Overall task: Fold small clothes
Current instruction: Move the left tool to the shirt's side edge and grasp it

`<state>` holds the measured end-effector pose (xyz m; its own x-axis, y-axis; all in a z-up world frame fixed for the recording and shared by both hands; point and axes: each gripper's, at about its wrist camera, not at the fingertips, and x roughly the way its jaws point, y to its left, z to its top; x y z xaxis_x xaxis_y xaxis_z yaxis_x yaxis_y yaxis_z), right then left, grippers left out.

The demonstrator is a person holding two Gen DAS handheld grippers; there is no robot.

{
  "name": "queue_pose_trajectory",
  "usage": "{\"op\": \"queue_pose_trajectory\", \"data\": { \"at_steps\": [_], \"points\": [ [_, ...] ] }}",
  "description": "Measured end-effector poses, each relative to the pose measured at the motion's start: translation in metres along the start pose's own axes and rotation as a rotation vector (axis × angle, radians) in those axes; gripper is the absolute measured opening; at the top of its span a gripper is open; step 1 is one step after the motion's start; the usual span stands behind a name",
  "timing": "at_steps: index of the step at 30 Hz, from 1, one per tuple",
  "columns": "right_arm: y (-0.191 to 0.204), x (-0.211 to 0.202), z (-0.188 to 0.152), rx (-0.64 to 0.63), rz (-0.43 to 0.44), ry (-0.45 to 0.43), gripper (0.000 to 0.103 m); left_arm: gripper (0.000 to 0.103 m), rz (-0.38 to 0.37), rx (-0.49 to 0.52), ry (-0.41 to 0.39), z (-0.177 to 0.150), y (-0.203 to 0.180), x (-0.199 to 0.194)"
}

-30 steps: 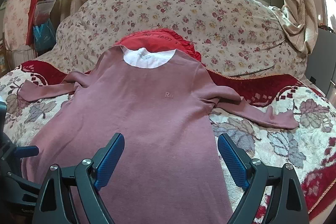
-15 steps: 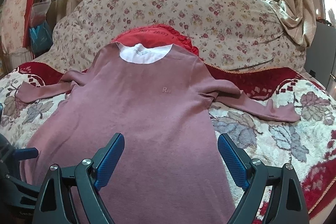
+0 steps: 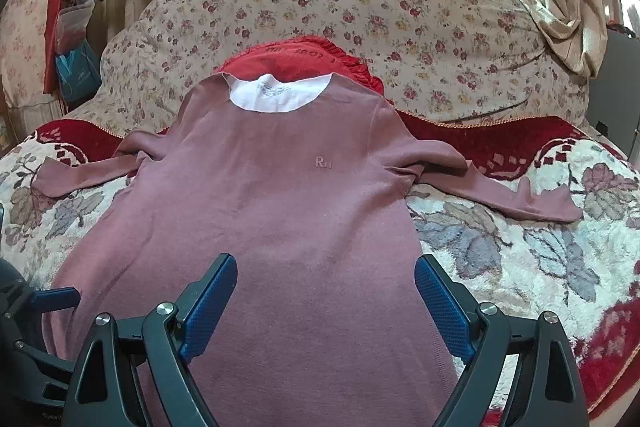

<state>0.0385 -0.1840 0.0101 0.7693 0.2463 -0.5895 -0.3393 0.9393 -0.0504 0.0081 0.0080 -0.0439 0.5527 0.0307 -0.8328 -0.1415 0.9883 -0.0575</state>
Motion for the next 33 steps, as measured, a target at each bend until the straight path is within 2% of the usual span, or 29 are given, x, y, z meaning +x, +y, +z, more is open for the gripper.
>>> {"op": "queue_pose_trajectory", "data": {
  "at_steps": [8,11,14,17,21,24,26,27,29,31,33],
  "points": [
    [0.000,0.001,0.000,0.007,0.000,0.006,0.089,0.103,0.023,0.005,-0.024,0.002,0.004,-0.005],
    [0.000,0.001,-0.001,0.011,0.002,0.003,0.089,0.103,0.055,0.011,-0.058,0.013,0.013,-0.014],
    [-0.001,0.001,0.000,0.012,0.005,0.004,0.089,0.103,0.056,-0.027,-0.096,0.037,0.039,-0.030],
    [0.000,-0.001,0.000,0.013,0.012,-0.003,0.089,0.102,0.049,-0.096,-0.121,0.065,0.081,-0.048],
    [0.002,0.002,0.004,0.009,0.034,0.000,0.089,0.102,0.100,-0.119,-0.148,0.104,0.140,-0.070],
    [0.005,0.006,0.027,-0.055,0.058,-0.019,0.089,0.102,0.127,-0.131,-0.147,0.126,0.192,-0.073],
    [0.004,0.009,0.050,-0.091,0.096,-0.059,0.089,0.102,0.137,-0.155,-0.106,0.136,0.232,-0.063],
    [0.004,0.013,0.057,-0.105,0.104,-0.066,0.089,0.102,0.099,-0.190,-0.065,0.139,0.258,-0.053],
    [0.003,0.025,0.065,-0.117,0.082,-0.075,0.089,0.102,0.065,-0.265,-0.034,0.144,0.303,-0.040],
    [0.000,0.041,0.054,-0.083,0.049,-0.070,0.089,0.102,0.072,-0.361,-0.050,0.146,0.344,-0.042],
    [-0.001,0.054,0.046,-0.057,0.038,0.001,0.088,0.102,0.036,-0.448,-0.065,0.147,0.387,-0.040]
  ]
}}
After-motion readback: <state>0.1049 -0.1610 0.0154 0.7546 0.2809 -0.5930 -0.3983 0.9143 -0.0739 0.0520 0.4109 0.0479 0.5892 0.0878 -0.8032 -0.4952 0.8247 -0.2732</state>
